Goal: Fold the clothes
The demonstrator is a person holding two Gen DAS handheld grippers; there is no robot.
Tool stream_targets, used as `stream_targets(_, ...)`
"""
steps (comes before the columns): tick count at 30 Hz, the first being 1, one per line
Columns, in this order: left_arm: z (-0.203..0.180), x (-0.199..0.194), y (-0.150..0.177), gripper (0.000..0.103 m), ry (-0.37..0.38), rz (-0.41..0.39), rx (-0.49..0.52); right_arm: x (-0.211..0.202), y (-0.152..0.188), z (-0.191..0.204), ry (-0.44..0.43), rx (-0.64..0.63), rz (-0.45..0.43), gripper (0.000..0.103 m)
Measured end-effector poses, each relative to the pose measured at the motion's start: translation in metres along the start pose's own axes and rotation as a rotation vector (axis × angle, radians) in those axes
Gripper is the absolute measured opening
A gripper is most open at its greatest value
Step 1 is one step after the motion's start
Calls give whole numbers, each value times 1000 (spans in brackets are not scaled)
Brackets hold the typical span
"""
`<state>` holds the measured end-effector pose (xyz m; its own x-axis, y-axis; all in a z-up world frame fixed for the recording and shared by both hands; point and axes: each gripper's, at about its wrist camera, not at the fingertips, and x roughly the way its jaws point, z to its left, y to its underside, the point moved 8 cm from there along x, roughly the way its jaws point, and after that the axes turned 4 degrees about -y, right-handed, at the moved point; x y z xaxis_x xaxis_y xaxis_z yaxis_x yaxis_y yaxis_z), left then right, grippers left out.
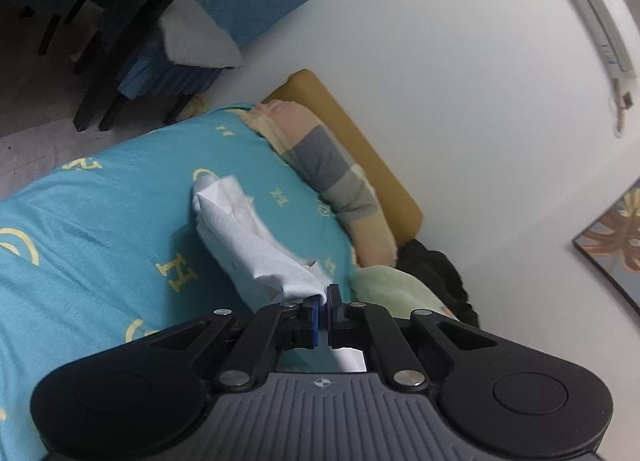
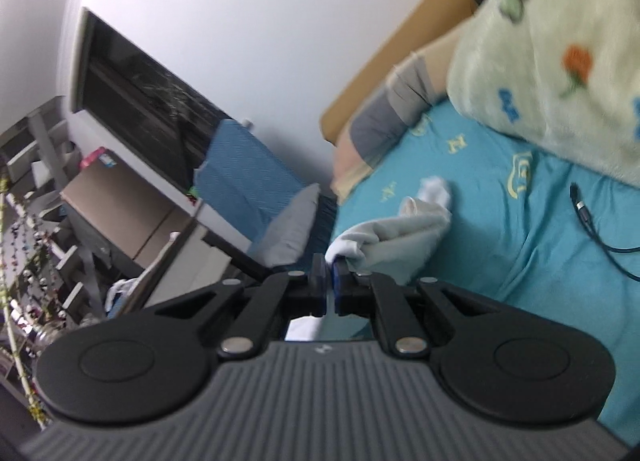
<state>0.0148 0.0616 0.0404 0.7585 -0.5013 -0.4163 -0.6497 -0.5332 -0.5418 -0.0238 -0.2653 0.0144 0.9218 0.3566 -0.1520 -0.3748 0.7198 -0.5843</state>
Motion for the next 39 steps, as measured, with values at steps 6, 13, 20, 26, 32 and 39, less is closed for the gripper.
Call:
stream_targets(6,-13,-87,58,3,-28,41,105,-95,33,35,-13,-127,-30,7)
stream_targets(13,-9,-128,112,4,-13,93,108,-155,61,45,45,-179,-92,7)
stream_targets(20,-32,-57,49,4,-66,106,119,-93,7,33,114,-167,-109,7)
stream_targets(26,-25,64,18,5,-191,144,192,12,-24,-28,268,-110,-47,7)
stream_targets(32,24,139,35,9,-242,186,279,68,3,-104,331,-75,99,9)
stream_targets(39,20,136,24,89,-181,145,304,67,7,-102,288,-64,138,65)
